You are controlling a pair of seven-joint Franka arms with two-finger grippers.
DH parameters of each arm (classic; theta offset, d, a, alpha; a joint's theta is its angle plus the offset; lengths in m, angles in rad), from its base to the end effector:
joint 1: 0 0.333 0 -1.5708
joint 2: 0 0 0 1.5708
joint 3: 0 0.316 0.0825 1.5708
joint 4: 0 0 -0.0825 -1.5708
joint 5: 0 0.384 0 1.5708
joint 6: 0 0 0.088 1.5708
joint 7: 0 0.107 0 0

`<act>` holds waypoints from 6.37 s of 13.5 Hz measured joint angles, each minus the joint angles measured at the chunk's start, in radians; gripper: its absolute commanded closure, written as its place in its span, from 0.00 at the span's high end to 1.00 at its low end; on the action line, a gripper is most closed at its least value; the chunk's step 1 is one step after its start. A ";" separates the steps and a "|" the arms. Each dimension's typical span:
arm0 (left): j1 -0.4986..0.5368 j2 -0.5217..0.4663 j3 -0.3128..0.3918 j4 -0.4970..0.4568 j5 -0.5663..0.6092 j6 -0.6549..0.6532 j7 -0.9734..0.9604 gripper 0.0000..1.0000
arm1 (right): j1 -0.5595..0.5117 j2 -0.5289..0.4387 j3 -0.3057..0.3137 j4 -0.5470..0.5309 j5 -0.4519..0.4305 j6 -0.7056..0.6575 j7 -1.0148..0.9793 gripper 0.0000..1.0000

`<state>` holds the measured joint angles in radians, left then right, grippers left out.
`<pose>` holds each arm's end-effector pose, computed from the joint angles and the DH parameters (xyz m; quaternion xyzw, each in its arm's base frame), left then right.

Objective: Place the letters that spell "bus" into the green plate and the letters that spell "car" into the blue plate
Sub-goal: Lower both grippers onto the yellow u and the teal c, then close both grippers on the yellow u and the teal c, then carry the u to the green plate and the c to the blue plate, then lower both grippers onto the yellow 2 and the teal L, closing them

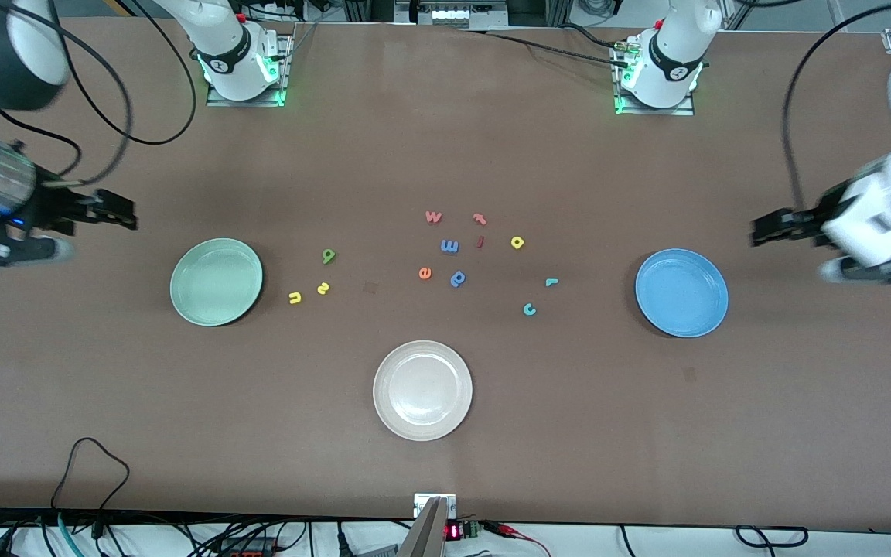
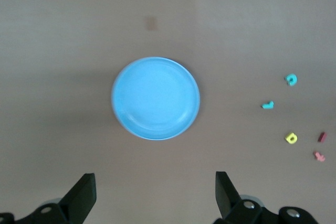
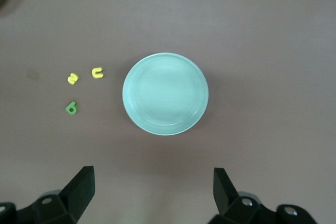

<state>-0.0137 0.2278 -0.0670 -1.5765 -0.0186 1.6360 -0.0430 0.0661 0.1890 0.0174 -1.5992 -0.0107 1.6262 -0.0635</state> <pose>0.6113 -0.0478 0.4937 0.9962 -0.0172 -0.0847 0.0116 0.6008 0.0484 0.5058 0.9940 0.0739 -0.0809 0.0045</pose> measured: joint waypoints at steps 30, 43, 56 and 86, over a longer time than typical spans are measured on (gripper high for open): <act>-0.426 0.561 -0.015 0.006 -0.007 0.651 -0.280 0.61 | 0.244 0.414 -0.002 -0.248 -0.017 0.801 0.106 0.55; -0.429 0.569 -0.011 0.013 -0.007 0.680 -0.279 0.49 | 0.256 0.419 -0.005 -0.290 -0.020 0.821 0.106 0.35; -0.421 0.572 0.000 0.033 0.028 0.674 -0.264 0.10 | 0.235 0.333 -0.015 -0.284 -0.067 0.756 0.105 0.09; -0.236 0.392 -0.146 -0.246 0.037 0.598 -0.218 0.71 | 0.291 0.395 0.049 -0.300 -0.112 0.840 0.401 0.48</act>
<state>-0.2497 0.6197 -0.2132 -1.8229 0.0186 2.2340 -0.2614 0.3568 0.5838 0.0667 -1.8995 -0.1228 2.4659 0.3374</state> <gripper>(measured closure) 0.282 0.520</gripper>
